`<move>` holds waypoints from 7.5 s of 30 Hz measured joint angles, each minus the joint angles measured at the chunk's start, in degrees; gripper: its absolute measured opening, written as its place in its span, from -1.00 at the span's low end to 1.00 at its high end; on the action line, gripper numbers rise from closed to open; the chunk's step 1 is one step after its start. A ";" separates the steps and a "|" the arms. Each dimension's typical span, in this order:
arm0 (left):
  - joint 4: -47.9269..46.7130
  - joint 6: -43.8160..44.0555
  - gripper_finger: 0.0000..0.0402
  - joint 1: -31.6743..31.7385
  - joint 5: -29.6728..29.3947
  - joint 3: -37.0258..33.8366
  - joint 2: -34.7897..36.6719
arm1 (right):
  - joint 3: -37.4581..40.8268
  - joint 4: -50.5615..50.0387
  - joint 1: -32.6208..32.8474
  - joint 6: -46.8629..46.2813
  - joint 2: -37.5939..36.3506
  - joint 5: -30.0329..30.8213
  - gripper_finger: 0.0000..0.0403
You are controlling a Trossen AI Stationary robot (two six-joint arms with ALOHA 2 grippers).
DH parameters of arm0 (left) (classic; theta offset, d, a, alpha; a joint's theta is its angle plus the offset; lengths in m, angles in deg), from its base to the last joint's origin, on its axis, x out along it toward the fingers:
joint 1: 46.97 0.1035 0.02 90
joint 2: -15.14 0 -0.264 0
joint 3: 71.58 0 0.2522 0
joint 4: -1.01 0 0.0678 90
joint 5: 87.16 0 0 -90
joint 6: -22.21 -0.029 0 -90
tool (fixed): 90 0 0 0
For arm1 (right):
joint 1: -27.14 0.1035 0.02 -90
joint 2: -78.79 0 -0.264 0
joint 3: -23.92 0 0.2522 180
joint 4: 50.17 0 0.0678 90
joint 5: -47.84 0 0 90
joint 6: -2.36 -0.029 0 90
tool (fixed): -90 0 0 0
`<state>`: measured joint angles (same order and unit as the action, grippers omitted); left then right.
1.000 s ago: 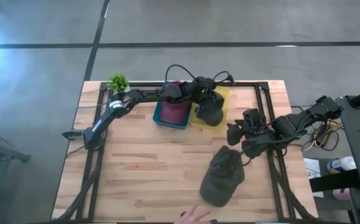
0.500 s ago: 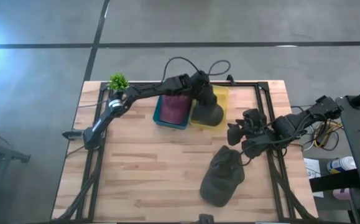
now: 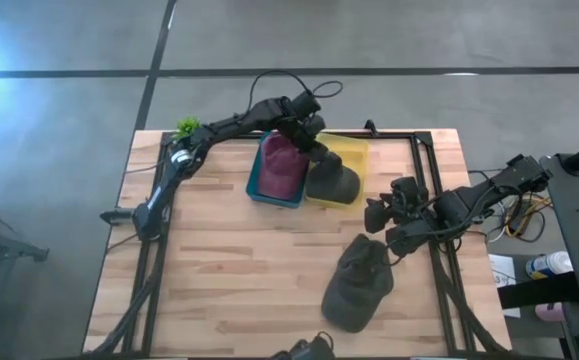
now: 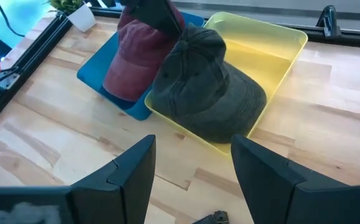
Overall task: Pick & Place hat
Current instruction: Put the left black cap into the yellow bin
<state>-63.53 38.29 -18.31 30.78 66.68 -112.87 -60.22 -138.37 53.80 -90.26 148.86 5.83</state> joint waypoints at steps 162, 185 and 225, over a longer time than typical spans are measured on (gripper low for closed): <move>18.09 -54.20 -0.85 -10.51 0.82 -7.68 -1.98 | 39.96 31.84 -32.72 52.49 -6.05 -34.15 -0.96; 7.92 -15.58 -0.49 -9.79 -2.76 -7.49 -1.70 | 39.96 34.16 -32.68 51.31 -6.12 -35.85 -0.13; -3.40 -19.11 -0.49 -16.76 11.35 -14.72 5.87 | 39.95 19.97 -32.55 42.20 -22.56 -45.05 0.14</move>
<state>-66.92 19.18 -35.07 42.13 51.96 -106.99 -20.26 -118.40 21.25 -48.06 126.29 -39.22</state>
